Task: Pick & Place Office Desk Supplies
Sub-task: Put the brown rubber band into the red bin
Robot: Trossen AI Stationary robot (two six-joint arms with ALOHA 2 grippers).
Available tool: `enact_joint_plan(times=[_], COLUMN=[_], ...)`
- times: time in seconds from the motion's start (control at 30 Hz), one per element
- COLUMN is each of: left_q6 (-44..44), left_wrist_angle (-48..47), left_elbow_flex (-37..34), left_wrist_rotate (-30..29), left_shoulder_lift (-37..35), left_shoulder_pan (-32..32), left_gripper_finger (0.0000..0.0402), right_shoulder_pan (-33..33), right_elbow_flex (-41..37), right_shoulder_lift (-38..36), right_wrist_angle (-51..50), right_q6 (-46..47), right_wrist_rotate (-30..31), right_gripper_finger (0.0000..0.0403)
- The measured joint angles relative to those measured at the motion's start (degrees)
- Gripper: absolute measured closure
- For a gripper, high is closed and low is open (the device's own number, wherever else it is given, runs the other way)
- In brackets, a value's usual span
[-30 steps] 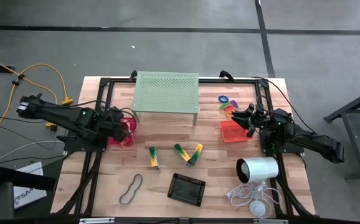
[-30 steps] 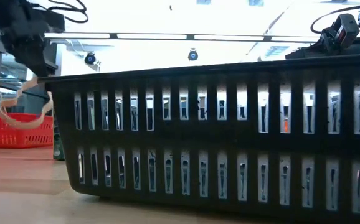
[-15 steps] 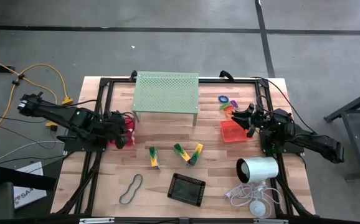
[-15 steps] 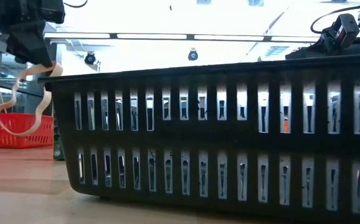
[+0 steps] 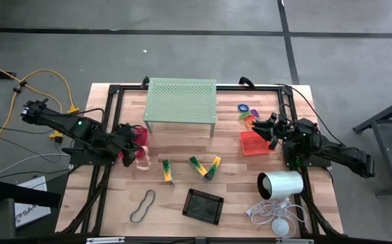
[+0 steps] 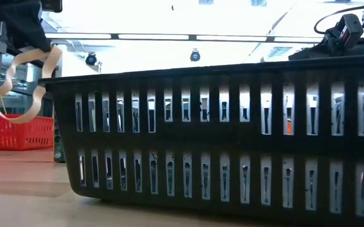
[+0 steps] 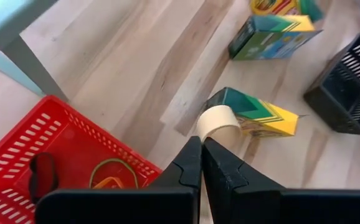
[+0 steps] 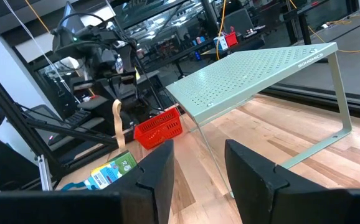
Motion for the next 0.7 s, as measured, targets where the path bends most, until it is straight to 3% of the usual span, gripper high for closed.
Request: enact_joint_plan(times=[0.7], left_q6=[0.81], left_wrist_angle=[-6.12], left_elbow_flex=[0.1], left_wrist_rotate=[-9.02], left_shoulder_lift=[-10.48], left_shoulder_pan=[0.17], left_gripper_finger=[0.0401], right_shoulder_pan=[-0.01], right_elbow_flex=[-0.01], right_shoulder_lift=[0.02], right_wrist_angle=[0.0], right_q6=[0.01], right_wrist_rotate=[-0.01], right_gripper_finger=[0.0272])
